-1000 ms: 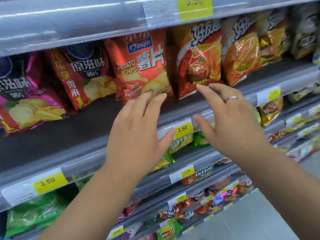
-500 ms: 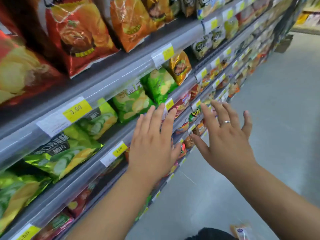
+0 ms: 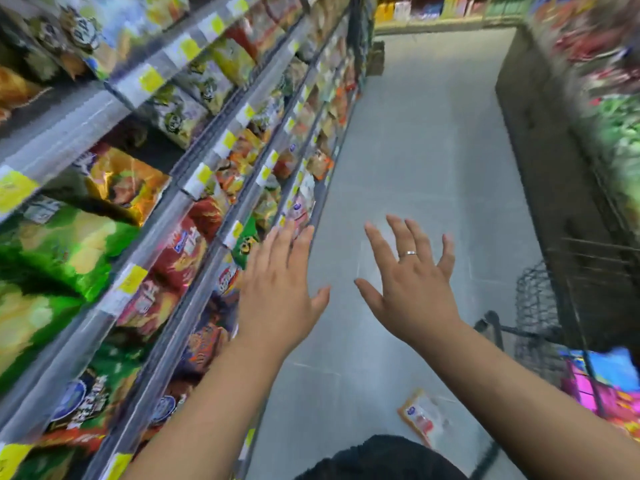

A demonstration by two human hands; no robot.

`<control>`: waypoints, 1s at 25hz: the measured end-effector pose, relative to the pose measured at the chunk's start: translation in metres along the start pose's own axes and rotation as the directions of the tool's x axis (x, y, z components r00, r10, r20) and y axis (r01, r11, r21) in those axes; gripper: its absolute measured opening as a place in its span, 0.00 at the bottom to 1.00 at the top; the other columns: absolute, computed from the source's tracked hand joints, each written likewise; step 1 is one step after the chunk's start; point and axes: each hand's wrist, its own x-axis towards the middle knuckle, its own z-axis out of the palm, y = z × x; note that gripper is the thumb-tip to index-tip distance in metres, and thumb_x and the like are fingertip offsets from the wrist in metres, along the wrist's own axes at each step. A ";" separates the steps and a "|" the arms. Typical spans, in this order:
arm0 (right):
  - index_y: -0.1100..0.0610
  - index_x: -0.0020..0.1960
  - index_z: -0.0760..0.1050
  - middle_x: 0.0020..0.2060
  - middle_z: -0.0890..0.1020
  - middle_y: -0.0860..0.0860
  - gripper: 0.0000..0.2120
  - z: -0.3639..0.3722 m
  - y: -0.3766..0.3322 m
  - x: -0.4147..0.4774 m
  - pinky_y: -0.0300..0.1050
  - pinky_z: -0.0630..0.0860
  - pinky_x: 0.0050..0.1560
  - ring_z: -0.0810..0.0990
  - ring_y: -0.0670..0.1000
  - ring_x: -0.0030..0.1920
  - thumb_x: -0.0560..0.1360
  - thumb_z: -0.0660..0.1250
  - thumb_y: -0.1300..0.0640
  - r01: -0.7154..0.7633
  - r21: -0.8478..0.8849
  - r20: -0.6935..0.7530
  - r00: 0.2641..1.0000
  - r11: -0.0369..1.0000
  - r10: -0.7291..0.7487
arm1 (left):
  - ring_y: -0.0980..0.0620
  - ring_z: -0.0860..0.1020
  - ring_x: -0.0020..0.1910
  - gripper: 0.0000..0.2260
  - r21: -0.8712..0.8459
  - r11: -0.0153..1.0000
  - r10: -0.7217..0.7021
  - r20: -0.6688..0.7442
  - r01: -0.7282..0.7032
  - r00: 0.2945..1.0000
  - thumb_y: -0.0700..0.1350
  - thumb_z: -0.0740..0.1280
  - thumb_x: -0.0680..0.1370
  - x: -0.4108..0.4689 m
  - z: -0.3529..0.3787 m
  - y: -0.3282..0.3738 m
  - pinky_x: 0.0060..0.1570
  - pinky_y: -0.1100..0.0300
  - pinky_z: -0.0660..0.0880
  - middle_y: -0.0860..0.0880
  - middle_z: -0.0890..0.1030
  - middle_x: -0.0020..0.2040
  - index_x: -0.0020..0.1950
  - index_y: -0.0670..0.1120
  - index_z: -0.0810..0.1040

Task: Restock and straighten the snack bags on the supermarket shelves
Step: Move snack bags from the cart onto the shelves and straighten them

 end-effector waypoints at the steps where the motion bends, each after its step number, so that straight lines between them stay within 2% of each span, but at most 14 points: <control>1: 0.50 0.73 0.60 0.71 0.70 0.58 0.35 0.003 0.020 -0.003 0.65 0.48 0.68 0.68 0.62 0.70 0.71 0.66 0.41 -0.045 -0.016 0.010 0.999 0.999 0.045 | 0.39 0.67 0.72 0.39 -0.014 0.999 0.037 0.023 -0.037 0.999 0.56 0.74 0.68 0.013 0.008 0.015 0.70 0.41 0.65 0.42 0.69 0.73 0.74 0.45 0.63; 5: 0.52 0.73 0.64 0.70 0.70 0.58 0.36 0.007 0.088 -0.025 0.67 0.49 0.67 0.69 0.62 0.70 0.69 0.71 0.41 -0.246 -0.087 0.047 0.967 0.965 0.250 | 0.38 0.68 0.72 0.39 -0.058 0.970 0.240 0.075 -0.236 0.968 0.56 0.75 0.68 0.055 0.040 0.078 0.70 0.42 0.66 0.41 0.70 0.73 0.75 0.44 0.65; 9: 0.52 0.72 0.64 0.69 0.71 0.58 0.37 0.010 0.135 -0.052 0.70 0.52 0.67 0.71 0.62 0.68 0.68 0.72 0.42 -0.424 -0.154 0.075 0.896 0.893 0.438 | 0.37 0.70 0.69 0.39 -0.158 0.908 0.404 0.082 -0.388 0.911 0.55 0.76 0.68 0.086 0.070 0.139 0.68 0.40 0.67 0.41 0.71 0.71 0.75 0.44 0.65; 13: 0.53 0.71 0.69 0.69 0.72 0.59 0.37 0.015 0.174 -0.074 0.68 0.52 0.65 0.73 0.62 0.67 0.66 0.74 0.43 -0.595 -0.237 0.072 0.778 0.768 0.625 | 0.38 0.70 0.70 0.39 -0.279 0.791 0.588 0.103 -0.544 0.802 0.54 0.76 0.68 0.116 0.103 0.199 0.68 0.42 0.66 0.41 0.71 0.72 0.74 0.45 0.65; 15: 0.53 0.71 0.69 0.68 0.73 0.59 0.38 0.019 0.190 -0.083 0.70 0.57 0.65 0.73 0.62 0.67 0.65 0.75 0.43 -0.685 -0.274 0.046 0.692 0.675 0.720 | 0.38 0.70 0.70 0.39 -0.323 0.705 0.687 0.088 -0.631 0.722 0.55 0.75 0.68 0.132 0.120 0.227 0.68 0.43 0.66 0.41 0.72 0.71 0.74 0.45 0.65; 17: 0.53 0.71 0.70 0.68 0.73 0.59 0.38 0.022 0.199 -0.089 0.68 0.56 0.65 0.74 0.61 0.66 0.64 0.75 0.42 -0.760 -0.301 0.036 0.595 0.576 0.803 | 0.37 0.72 0.68 0.40 -0.336 0.618 0.767 0.060 -0.711 0.639 0.55 0.77 0.67 0.146 0.134 0.249 0.67 0.43 0.68 0.41 0.73 0.70 0.74 0.45 0.65; 19: 0.52 0.70 0.69 0.68 0.73 0.59 0.38 0.024 0.209 -0.098 0.68 0.55 0.65 0.74 0.61 0.65 0.64 0.75 0.42 -0.841 -0.325 0.017 0.453 0.433 0.891 | 0.37 0.73 0.68 0.40 -0.375 0.510 0.843 0.036 -0.775 0.537 0.54 0.78 0.66 0.162 0.147 0.276 0.65 0.42 0.69 0.41 0.74 0.70 0.74 0.44 0.67; 22: 0.53 0.70 0.70 0.68 0.73 0.60 0.37 0.027 0.214 -0.113 0.72 0.58 0.66 0.73 0.61 0.66 0.65 0.75 0.43 -0.920 -0.334 -0.020 0.224 0.205 0.974 | 0.38 0.70 0.70 0.39 -0.445 0.346 0.929 0.039 -0.826 0.368 0.54 0.77 0.67 0.175 0.160 0.314 0.68 0.42 0.66 0.42 0.71 0.72 0.75 0.44 0.67; 25: 0.53 0.72 0.68 0.69 0.72 0.60 0.37 0.023 0.213 -0.129 0.73 0.59 0.65 0.72 0.61 0.68 0.67 0.74 0.44 -0.943 -0.331 -0.072 0.060 0.033 0.996 | 0.38 0.69 0.71 0.39 -0.472 0.185 0.980 0.023 -0.862 0.198 0.54 0.76 0.68 0.173 0.172 0.348 0.70 0.42 0.66 0.42 0.71 0.73 0.75 0.44 0.66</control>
